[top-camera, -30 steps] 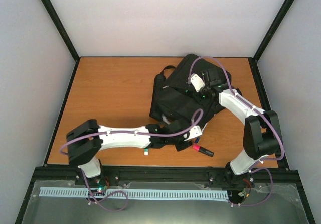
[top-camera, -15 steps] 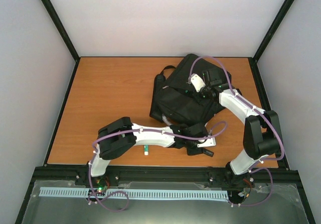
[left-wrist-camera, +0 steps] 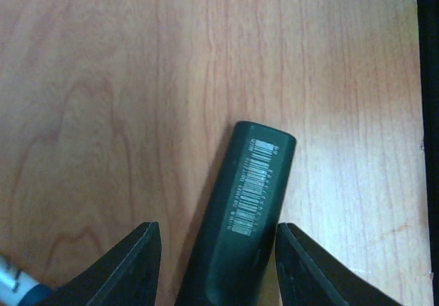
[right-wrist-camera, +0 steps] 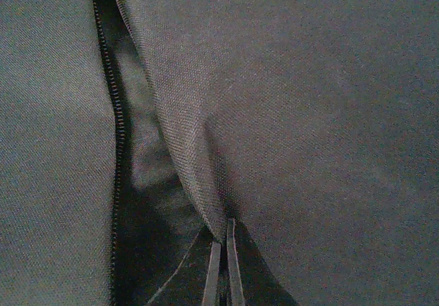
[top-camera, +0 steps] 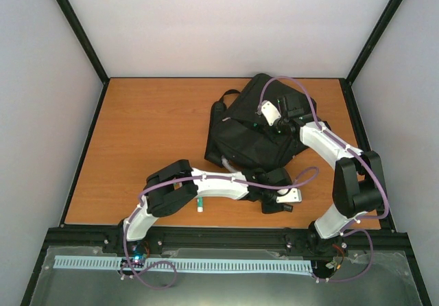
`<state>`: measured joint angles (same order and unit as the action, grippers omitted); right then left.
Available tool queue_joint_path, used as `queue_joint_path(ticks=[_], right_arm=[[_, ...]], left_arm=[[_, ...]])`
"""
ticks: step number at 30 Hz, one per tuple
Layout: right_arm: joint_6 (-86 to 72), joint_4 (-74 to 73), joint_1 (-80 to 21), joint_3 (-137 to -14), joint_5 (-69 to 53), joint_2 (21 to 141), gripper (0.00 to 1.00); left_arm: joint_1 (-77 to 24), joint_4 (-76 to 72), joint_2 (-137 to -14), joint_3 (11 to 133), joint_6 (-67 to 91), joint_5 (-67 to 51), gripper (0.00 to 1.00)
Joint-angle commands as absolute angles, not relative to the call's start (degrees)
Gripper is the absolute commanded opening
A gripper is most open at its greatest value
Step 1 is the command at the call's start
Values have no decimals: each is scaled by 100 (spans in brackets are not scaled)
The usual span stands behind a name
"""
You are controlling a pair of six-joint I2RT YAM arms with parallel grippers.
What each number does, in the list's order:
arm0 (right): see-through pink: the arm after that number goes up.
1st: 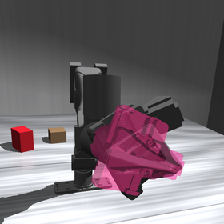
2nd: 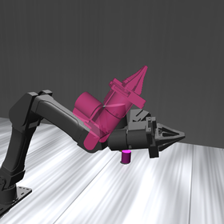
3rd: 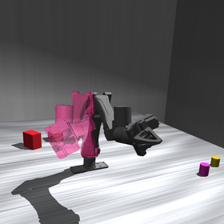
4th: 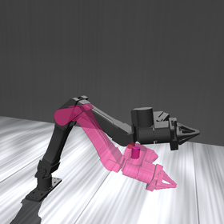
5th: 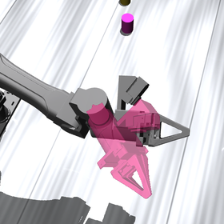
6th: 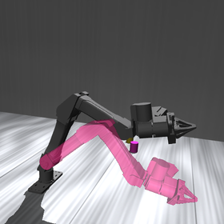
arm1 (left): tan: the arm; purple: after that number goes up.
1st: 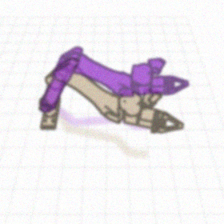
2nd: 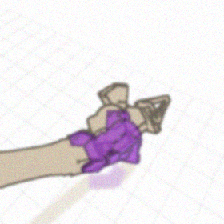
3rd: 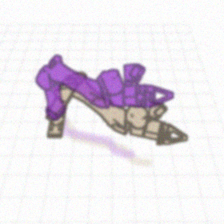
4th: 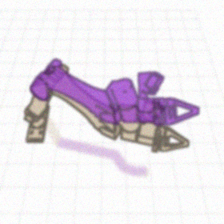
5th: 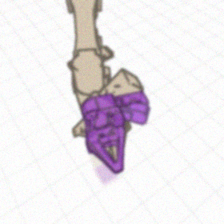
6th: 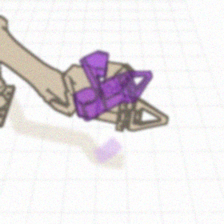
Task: Pack the student bag
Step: Pick up the stationery from the center of the board.
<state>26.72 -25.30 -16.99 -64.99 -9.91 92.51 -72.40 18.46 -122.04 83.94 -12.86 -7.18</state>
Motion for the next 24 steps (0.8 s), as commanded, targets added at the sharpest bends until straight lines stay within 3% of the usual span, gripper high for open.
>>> queue_joint_path(ticks=[1,10,24], right_arm=[[2592,-2595,-1687,-6553,-1163,9123,3],[2586,-2594,-1666,-6556,-1181,9132,3],[2513,-2677,-1660,-6602,-1392,9162,3]], left_arm=[[-7319,2253,-12423,8761,-1398,-961,47],[-7324,2314,-11860,8217,-1090,-957,29],[-7309,2525,-9746,6023,1142,555,29]])
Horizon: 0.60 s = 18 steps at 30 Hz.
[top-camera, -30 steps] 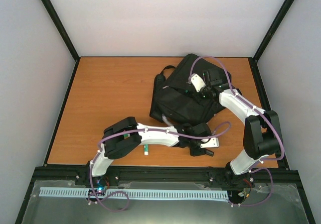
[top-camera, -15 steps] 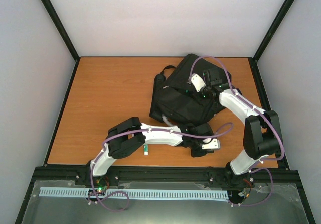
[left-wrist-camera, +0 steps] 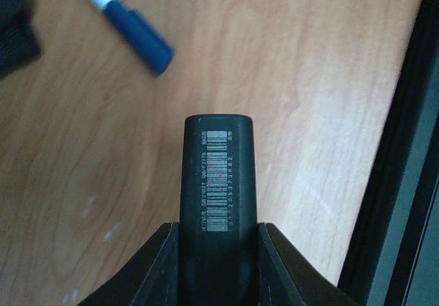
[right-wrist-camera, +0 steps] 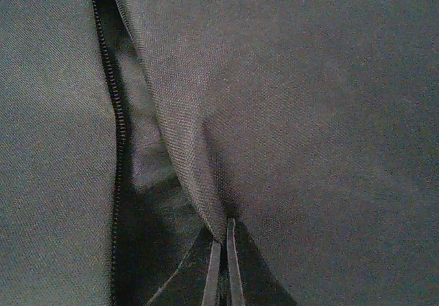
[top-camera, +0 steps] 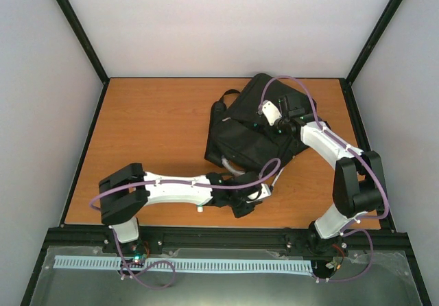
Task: Pack the student bag
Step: Pick up the stationery from the center of the board.
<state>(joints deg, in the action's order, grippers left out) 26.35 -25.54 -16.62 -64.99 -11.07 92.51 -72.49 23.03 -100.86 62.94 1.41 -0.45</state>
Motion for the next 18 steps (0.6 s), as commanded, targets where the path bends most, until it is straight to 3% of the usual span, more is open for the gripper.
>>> queue_joint_path(ticks=[1,6,18], right_arm=[[2519,-2687,-1658,-6606,-1385,9166,3],[2505,-2699,-1661,-6609,-1401,9192,3],[2505,-2710,-1659,-6609,-1416,9246,3]], left_arm=[[-7298,2592,-9701,5946,1318,686,29],[-7121,3244,-9599,5870,2077,1526,26],[-6916,3717,-9883,5896,2450,1322,28]])
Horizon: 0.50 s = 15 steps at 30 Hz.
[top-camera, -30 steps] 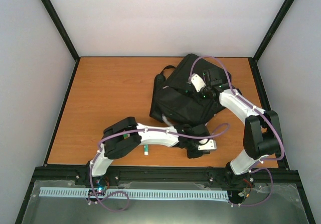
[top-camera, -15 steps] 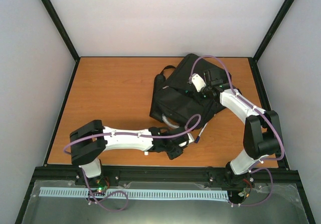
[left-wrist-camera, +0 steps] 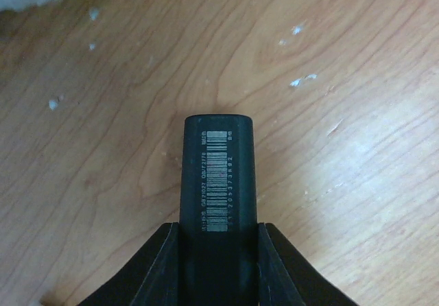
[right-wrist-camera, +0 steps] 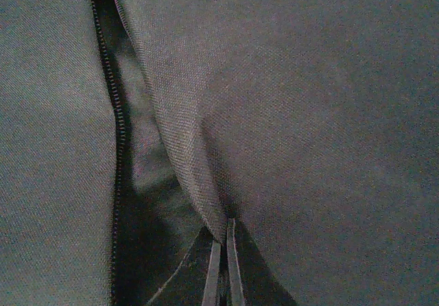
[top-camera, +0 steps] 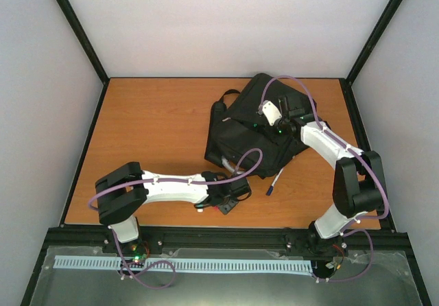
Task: Pack the student bag
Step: Pick up the stationery from the center of the board.
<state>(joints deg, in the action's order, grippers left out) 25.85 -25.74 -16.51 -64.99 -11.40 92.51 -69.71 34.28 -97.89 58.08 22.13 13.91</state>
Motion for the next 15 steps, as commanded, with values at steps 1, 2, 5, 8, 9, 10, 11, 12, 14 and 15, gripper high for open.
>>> queue_joint_path(ticks=[1,2,5,8,9,10,11,12,14,15], right_arm=[[2511,-2709,-1661,-6609,-1417,9246,3],[2509,-2714,-1661,-6609,-1415,9238,3],[2514,-2719,-1661,-6608,-1434,9235,3],[2510,-2717,-1661,-6601,-1463,9245,3],[2506,-2723,-1660,-6608,-1469,9246,3],[2501,-2725,-1661,-6605,-1476,9246,3],[2504,-2725,-1661,-6607,-1483,9246,3],[2502,-2727,-1661,-6609,-1489,9238,3],[2500,-2725,-1655,-6609,-1501,9237,3],[2503,-2729,-1661,-6607,-1504,9237,3]], left_arm=[[-6917,3750,-9906,5903,2471,1298,29],[-6911,3787,-9906,5910,2491,1274,30],[-6914,3975,-9931,5978,2588,1344,40],[-6908,4190,-9922,6022,2655,1364,48],[-6915,4270,-9908,6028,2674,1344,49],[-6909,4338,-9897,6037,2684,1313,49],[-6908,4400,-9871,6028,2707,1288,50],[-6909,4450,-9838,6004,2726,1265,50],[-6913,4484,-9745,5927,2734,1169,51],[-6913,4484,-9707,5886,2721,1095,51]])
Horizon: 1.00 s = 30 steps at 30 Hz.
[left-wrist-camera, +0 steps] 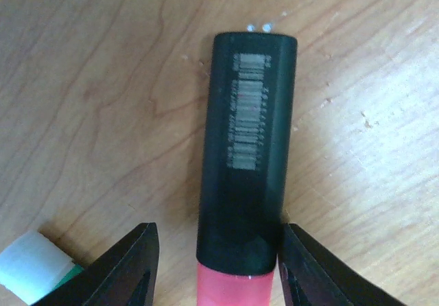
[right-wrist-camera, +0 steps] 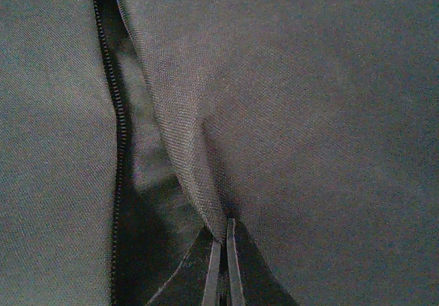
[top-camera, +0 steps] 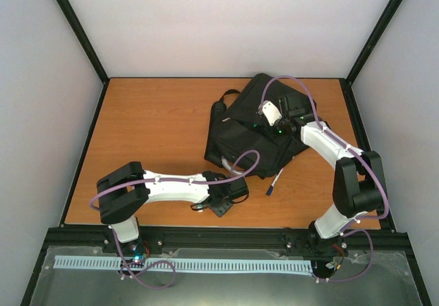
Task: Pack the student bag
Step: Pick up the stationery from the center of the board.
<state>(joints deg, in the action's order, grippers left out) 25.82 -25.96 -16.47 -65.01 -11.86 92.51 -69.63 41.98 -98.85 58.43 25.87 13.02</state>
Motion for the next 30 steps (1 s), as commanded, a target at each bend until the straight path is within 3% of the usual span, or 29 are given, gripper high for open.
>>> queue_joint_path(ticks=[1,21,30], right_arm=[[2505,-2730,-1660,-6604,-1507,9243,3],[2514,-2744,-1661,-6617,-1556,9213,3],[2524,-2756,-1655,-6623,-1647,9201,3]], left_arm=[[-6909,4488,-9695,5862,2702,1037,51],[-6908,4695,-9727,6038,2725,954,22],[-6699,4731,-9067,6630,2509,1248,20]])
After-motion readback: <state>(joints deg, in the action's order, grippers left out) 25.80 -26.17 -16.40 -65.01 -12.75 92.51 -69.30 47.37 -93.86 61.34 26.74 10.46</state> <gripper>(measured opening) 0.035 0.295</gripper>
